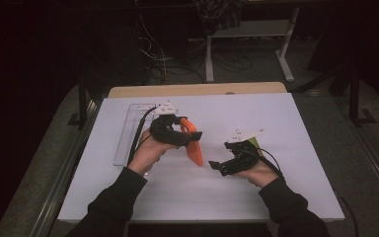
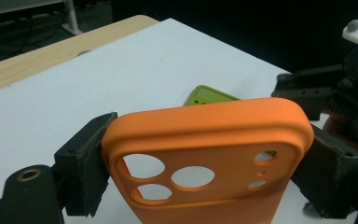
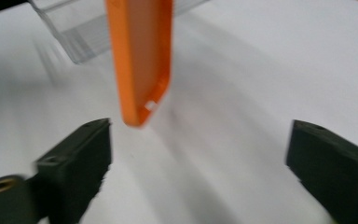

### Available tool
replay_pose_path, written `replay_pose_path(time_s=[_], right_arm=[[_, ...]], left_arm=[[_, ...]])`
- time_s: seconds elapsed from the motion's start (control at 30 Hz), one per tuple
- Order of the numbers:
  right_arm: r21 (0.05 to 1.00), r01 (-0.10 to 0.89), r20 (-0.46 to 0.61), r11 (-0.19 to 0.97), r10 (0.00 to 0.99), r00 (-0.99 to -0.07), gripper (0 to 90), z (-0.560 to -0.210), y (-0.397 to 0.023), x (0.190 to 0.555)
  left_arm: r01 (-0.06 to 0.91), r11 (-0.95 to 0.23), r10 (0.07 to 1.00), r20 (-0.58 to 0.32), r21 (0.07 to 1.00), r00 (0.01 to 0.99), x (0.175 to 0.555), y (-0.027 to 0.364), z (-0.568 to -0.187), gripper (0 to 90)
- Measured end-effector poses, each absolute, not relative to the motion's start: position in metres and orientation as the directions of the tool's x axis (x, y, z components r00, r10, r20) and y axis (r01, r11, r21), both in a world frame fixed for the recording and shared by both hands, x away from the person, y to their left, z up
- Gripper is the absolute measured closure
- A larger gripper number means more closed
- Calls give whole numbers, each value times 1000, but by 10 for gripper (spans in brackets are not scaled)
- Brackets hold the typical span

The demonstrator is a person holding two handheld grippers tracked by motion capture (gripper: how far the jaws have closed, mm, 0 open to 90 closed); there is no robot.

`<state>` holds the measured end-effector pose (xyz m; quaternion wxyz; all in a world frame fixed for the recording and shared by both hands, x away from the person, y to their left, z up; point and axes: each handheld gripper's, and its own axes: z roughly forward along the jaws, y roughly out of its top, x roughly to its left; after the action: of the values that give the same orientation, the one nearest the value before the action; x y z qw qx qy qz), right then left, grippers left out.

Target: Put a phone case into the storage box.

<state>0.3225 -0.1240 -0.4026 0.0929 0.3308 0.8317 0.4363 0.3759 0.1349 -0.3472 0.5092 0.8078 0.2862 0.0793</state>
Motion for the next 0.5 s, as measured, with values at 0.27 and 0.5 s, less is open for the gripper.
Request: replay_pose_path(time_s=[0.27, 0.5], right_arm=[[781, 469, 84, 413, 674, -734, 0, -411, -153, 310], [770, 480, 73, 420, 690, -720, 0, -422, -173, 298]], left_arm=[[371, -320, 545, -151, 872, 824, 376, 140, -336, 155], [366, -322, 560, -136, 873, 817, 382, 149, -325, 155]])
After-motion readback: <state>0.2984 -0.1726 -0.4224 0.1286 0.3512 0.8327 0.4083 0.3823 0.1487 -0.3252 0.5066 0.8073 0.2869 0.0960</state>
